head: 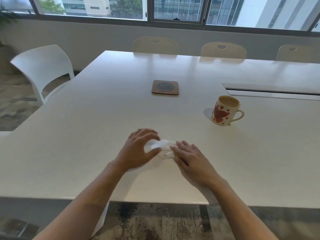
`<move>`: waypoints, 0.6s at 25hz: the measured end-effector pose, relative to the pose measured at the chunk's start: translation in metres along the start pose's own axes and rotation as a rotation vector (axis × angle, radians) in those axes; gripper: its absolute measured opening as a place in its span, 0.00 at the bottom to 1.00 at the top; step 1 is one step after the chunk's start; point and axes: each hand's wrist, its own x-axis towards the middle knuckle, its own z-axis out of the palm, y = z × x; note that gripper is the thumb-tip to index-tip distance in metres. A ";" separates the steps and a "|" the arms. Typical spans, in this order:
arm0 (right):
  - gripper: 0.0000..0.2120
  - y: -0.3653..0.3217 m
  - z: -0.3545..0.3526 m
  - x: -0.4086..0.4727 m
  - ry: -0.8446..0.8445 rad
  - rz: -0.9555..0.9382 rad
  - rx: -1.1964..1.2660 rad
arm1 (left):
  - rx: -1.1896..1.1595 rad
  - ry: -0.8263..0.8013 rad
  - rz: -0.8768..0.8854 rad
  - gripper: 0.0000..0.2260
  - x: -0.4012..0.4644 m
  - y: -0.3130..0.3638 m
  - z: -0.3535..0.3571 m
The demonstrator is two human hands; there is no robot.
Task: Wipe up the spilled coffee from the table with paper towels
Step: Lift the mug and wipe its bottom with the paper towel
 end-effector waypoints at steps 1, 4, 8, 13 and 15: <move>0.22 -0.002 0.001 0.003 -0.023 0.047 -0.034 | 0.029 0.052 -0.061 0.15 -0.006 -0.014 -0.013; 0.24 -0.007 0.000 0.017 -0.038 0.229 -0.067 | 0.180 0.111 -0.269 0.21 -0.024 -0.056 -0.051; 0.26 -0.006 -0.001 0.051 0.013 0.415 -0.050 | 0.324 -0.092 -0.416 0.28 -0.054 -0.089 -0.076; 0.28 -0.008 0.000 0.107 0.039 0.510 -0.068 | 0.320 -0.124 -0.425 0.23 -0.064 -0.091 -0.074; 0.27 -0.016 0.002 0.124 0.017 0.479 -0.068 | 0.306 -0.095 -0.417 0.22 -0.064 -0.090 -0.073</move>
